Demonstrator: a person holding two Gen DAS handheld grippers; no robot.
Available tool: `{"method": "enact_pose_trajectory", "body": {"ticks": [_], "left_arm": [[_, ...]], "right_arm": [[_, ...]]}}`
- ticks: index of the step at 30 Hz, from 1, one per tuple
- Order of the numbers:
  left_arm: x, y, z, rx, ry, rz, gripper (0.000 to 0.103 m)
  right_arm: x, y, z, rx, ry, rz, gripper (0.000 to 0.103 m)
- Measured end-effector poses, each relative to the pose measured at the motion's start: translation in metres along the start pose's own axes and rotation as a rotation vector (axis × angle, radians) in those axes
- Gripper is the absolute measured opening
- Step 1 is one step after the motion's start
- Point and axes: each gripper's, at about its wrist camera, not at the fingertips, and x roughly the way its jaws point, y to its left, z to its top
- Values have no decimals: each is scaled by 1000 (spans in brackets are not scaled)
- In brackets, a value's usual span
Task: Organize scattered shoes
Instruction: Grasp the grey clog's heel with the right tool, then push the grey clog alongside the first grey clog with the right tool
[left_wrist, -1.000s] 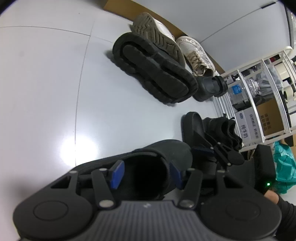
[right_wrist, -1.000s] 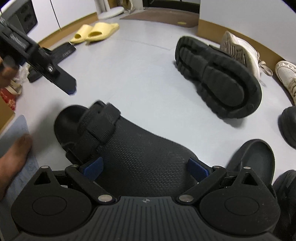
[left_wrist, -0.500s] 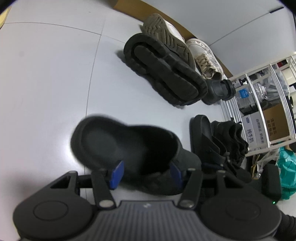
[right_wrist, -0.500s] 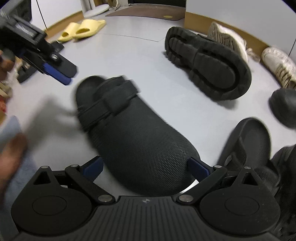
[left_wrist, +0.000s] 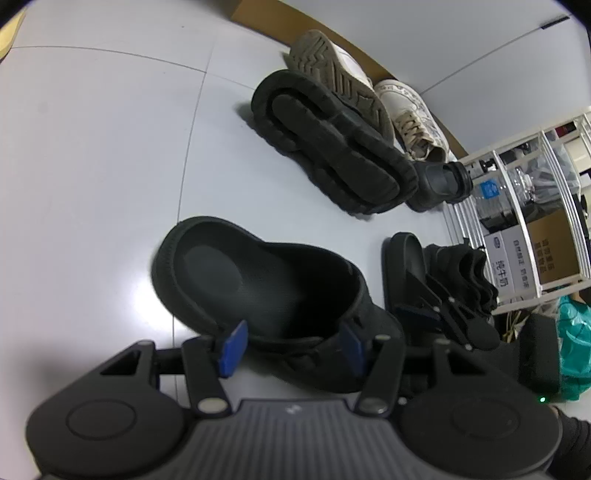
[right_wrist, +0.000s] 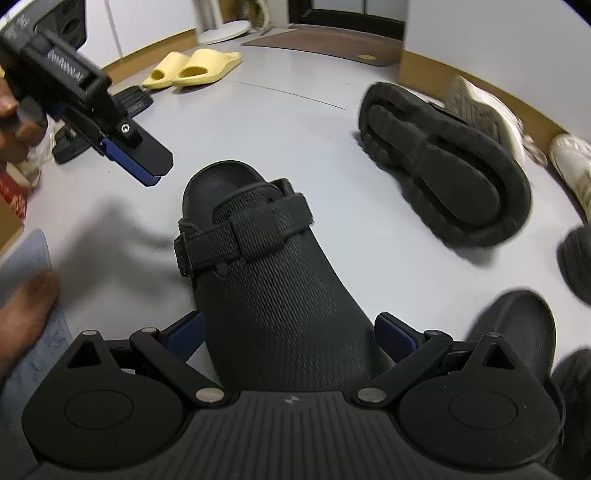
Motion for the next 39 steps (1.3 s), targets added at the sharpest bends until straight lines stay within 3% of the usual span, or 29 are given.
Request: {"method": "enact_pose_trajectory", "body": {"ticks": [8,11,14,17,19,22,26,31,39], "left_arm": [[-3,4,-1,-10,1,3,59],[-3,6,-1,-16,2,6,59],[-3,5,0,-12,-2,5,59],[-3,4,1,-8,-4,3,59],[-2,3,1,-10,-1,3,59],[0,2,1,-10,1,1,59],[4,0,2,-15,-2,-7,59],[2,-2,5,12,-15,-13,60],[4,2,2,-1,-3,-9,60]], "right_arm": [[3,15,-9,-2,58,-25,98],[-1,21,-14,-12,71,-33,90],[-5,12,-7,80,92,-6,84],[-8,1,0,156,67,44,86],[-5,-3,3,167,43,28,97],[4,-9,12,185,17,14,97],[32,-18,29,270,54,20,97],[30,-16,18,301,66,-18,91],[21,-14,1,397,76,-73,91]]}}
